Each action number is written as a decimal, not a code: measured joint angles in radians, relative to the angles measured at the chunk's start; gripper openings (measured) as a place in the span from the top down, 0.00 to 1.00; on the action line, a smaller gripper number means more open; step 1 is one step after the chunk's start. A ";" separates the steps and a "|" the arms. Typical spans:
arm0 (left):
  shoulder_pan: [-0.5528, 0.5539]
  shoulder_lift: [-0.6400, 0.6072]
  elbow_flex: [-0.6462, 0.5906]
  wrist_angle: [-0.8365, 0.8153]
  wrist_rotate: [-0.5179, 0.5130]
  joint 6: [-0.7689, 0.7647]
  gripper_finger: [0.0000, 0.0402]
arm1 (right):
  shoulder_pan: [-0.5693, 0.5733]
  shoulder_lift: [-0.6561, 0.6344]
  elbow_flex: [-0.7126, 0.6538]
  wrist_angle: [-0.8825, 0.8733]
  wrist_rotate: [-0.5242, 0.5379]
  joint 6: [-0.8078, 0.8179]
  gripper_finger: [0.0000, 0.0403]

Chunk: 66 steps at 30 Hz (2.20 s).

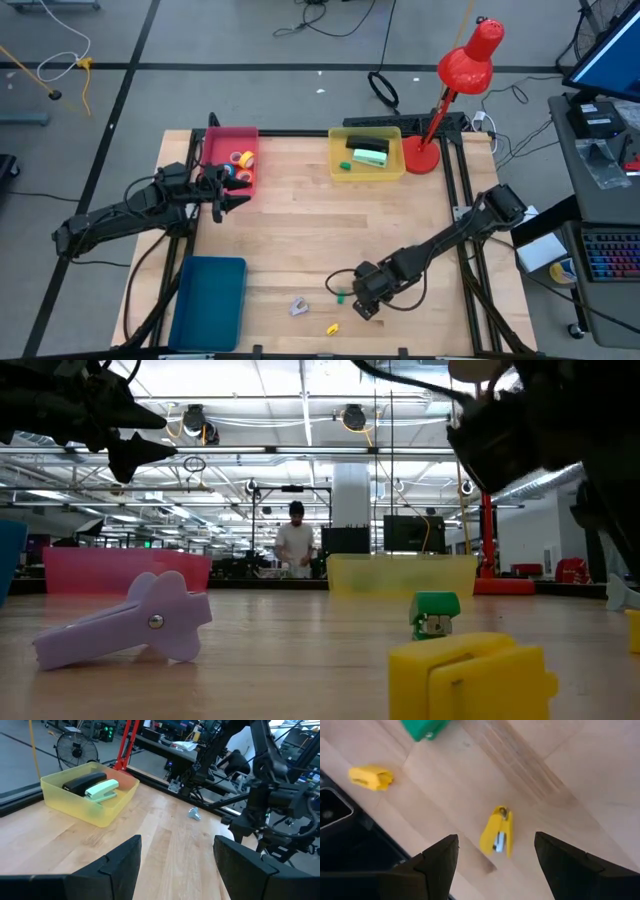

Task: Pick and place Stapler, Stapler remover, tape
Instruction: Put the small yellow stapler into the yellow bin

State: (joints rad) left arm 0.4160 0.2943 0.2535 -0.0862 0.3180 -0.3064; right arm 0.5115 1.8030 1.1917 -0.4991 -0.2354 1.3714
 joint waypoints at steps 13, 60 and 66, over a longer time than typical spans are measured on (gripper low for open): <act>0.000 0.000 0.000 0.000 -0.005 0.005 0.38 | 0.034 -0.007 -0.234 0.313 0.002 0.188 0.37; 0.000 0.000 0.000 0.069 -0.005 -0.151 0.38 | 0.006 0.005 -0.243 0.533 0.027 0.259 0.89; 0.000 0.000 0.000 0.125 -0.004 -0.242 0.38 | -0.042 0.005 -0.243 0.557 0.055 0.186 0.90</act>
State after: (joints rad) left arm 0.4160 0.2943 0.2535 0.0388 0.3136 -0.5484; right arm 0.4695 1.8080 0.9489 0.0581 -0.1802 1.5576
